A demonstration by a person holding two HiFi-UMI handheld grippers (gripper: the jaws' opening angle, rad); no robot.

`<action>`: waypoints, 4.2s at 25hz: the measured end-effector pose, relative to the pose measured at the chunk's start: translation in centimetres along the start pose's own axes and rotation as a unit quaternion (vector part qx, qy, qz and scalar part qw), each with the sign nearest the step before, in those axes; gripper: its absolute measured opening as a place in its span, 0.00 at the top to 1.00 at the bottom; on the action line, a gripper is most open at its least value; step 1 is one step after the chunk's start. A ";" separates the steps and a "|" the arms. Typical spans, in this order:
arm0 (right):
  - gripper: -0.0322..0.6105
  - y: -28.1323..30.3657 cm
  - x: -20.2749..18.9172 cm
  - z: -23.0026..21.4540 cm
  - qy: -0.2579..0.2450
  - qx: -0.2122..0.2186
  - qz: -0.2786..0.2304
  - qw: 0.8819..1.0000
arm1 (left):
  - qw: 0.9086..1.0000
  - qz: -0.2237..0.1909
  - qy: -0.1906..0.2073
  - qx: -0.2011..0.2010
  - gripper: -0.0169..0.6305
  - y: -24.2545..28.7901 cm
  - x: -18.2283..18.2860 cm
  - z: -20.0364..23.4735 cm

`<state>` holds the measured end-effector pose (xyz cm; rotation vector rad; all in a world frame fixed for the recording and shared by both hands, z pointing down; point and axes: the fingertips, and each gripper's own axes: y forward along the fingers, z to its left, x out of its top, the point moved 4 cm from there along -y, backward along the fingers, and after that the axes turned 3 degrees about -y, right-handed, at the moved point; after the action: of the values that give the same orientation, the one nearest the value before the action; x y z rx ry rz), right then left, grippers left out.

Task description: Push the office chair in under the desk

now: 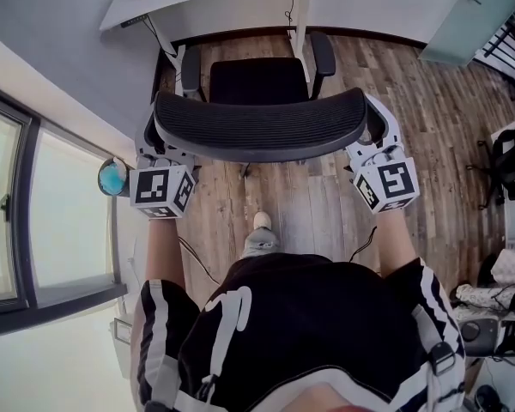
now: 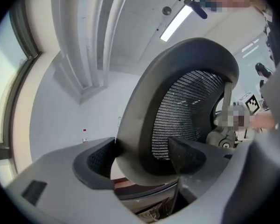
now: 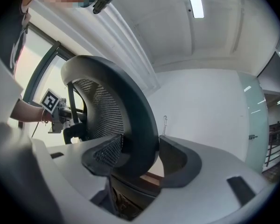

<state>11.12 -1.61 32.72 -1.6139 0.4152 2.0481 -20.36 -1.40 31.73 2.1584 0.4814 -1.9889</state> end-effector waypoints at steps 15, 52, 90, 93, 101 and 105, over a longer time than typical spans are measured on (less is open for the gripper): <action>0.58 -0.3 0.0 -1.2 -0.017 -0.015 0.021 1.000 | 1.000 0.000 0.003 0.019 0.44 -0.5 -0.1 -1.6; 0.58 1.0 -0.4 -3.5 -0.007 0.003 0.045 0.999 | 0.996 0.007 -0.028 0.085 0.45 0.6 -0.6 -3.0; 0.57 8.3 -1.7 -7.3 -0.010 -0.016 0.065 0.998 | 0.996 0.018 -0.023 0.081 0.46 7.9 -1.4 0.2; 0.57 9.3 -1.9 -7.7 -0.008 -0.023 0.068 0.997 | 0.996 0.021 -0.023 0.078 0.47 8.9 -1.6 0.8; 0.57 12.1 -2.3 -8.7 -0.008 -0.036 0.071 0.997 | 0.997 0.026 -0.016 0.070 0.49 11.4 -1.8 2.6; 0.57 13.5 -2.6 -9.4 -0.007 -0.041 0.072 0.997 | 0.997 0.026 -0.016 0.068 0.49 13.0 -2.0 3.2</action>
<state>11.79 -18.25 31.93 -1.6591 0.4592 2.2091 -19.01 -14.83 32.17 2.1876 0.2903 -2.0808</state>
